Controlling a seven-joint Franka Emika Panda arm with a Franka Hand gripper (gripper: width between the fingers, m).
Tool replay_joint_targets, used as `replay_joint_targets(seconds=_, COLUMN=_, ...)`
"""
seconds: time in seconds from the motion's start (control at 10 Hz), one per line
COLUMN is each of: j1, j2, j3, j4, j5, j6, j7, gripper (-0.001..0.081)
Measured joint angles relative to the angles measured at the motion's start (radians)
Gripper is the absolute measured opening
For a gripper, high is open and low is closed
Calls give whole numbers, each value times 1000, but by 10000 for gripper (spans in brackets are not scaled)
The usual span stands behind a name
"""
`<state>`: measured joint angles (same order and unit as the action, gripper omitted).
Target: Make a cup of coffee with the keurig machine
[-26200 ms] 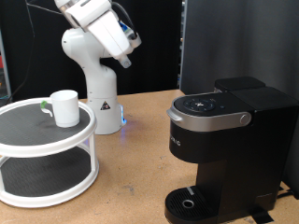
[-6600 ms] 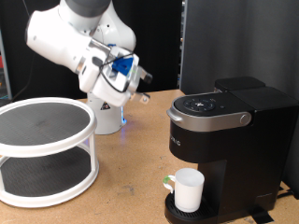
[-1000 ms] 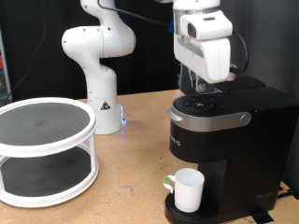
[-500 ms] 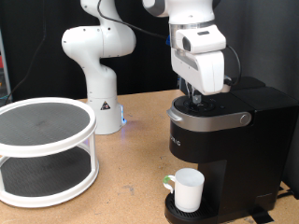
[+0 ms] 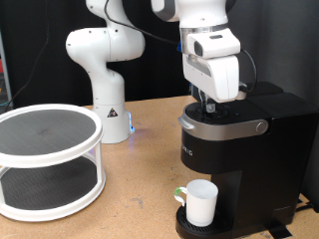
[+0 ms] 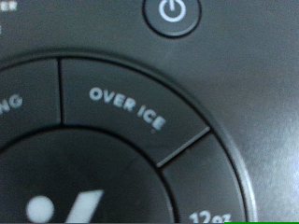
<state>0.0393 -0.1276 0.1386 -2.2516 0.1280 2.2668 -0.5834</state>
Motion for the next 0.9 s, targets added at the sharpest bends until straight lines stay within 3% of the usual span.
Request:
replay_joint_targets(seconds=0.5, j1=0, j2=11, j3=1, j4=14, j5=1, j6=-60, j7=-2, gripper=1)
replay_joint_targets(seconds=0.9, j1=-3, j2=73, j3=-10, j4=105, j5=8, j6=-195, j7=38, gripper=1)
